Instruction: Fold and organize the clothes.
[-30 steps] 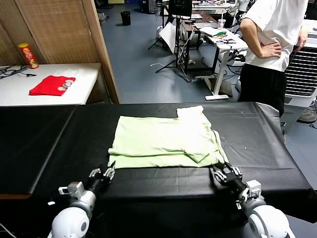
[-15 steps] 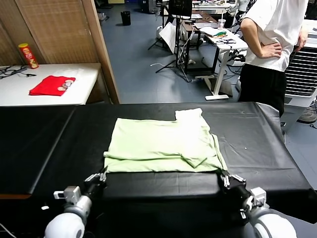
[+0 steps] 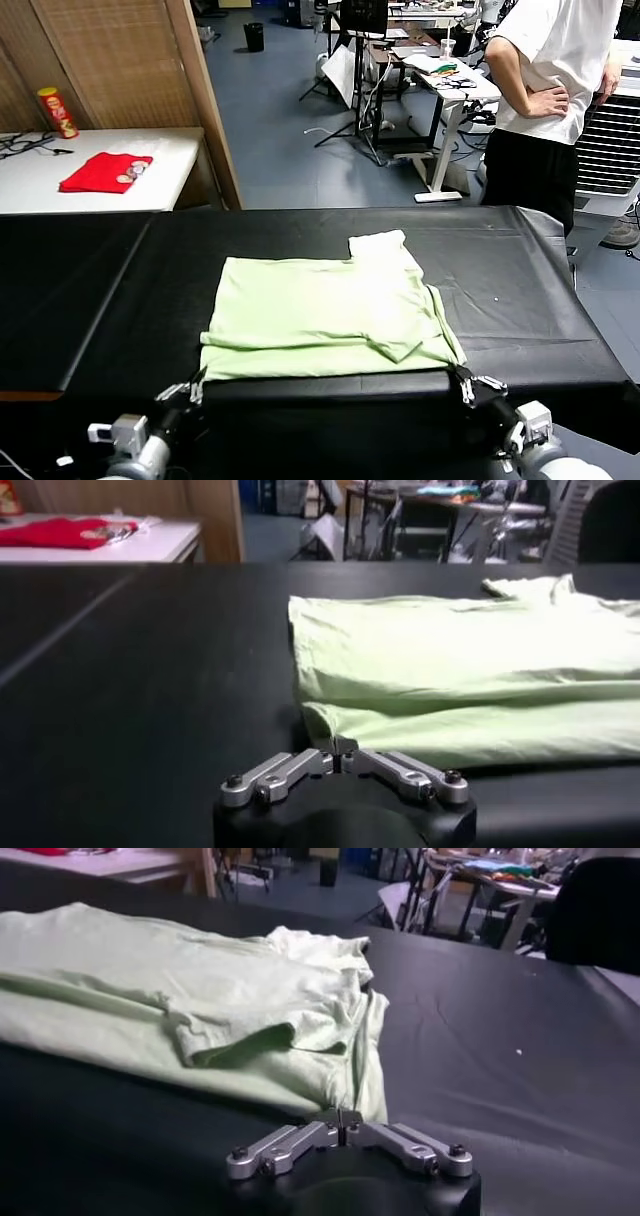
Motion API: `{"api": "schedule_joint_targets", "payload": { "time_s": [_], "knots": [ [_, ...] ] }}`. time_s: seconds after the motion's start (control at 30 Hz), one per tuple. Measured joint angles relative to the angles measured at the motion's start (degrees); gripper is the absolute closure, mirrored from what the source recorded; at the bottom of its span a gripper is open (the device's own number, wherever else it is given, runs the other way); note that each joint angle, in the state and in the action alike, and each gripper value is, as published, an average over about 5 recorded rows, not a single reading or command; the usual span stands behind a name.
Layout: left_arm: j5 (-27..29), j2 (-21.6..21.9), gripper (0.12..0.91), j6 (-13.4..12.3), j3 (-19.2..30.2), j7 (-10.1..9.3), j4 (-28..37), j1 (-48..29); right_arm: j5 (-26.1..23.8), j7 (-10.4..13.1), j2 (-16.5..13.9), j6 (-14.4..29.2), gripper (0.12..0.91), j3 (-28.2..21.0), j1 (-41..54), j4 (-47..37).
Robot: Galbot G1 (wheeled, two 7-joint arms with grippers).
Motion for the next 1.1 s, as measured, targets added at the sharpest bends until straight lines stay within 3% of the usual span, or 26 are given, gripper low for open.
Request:
{"api": "schedule_joint_targets", "payload": {
  "time_s": [0.2,0.37,0.47,0.67,0.87,1.1],
  "knots": [
    [-0.7,-0.1,0.525,1.7,-1.7,-1.05,-3.1,3.0,3.6,1.5,0.3,-1.8,0.368,2.5,-1.0,5.0],
    [-3.2,-0.3,0.280,2.6,-3.4,-1.23,-5.6,2.6,6.6,3.3,-0.8,-0.9,0.236,2.0,6.0,3.2],
    [-5.9,0.3,0.238,3.3,-3.8,-1.71,-5.6,0.2,7.0,4.6,-1.3,-0.8,0.228,-0.4,14.4,-1.1],
    [-12.1,3.0,0.232,5.0,-1.9,-3.56,-0.9,-11.2,6.8,6.4,-0.8,-1.3,0.227,-9.0,33.4,-13.7],
    [-17.3,6.6,0.232,5.8,2.3,-3.92,8.7,-25.5,6.4,7.3,2.0,-3.3,0.227,-18.2,49.5,-28.6],
    [-20.5,8.1,0.232,7.5,8.8,-3.74,22.1,-40.0,5.0,6.0,6.5,-5.4,0.227,-25.7,63.1,-44.0]
  ]
}}
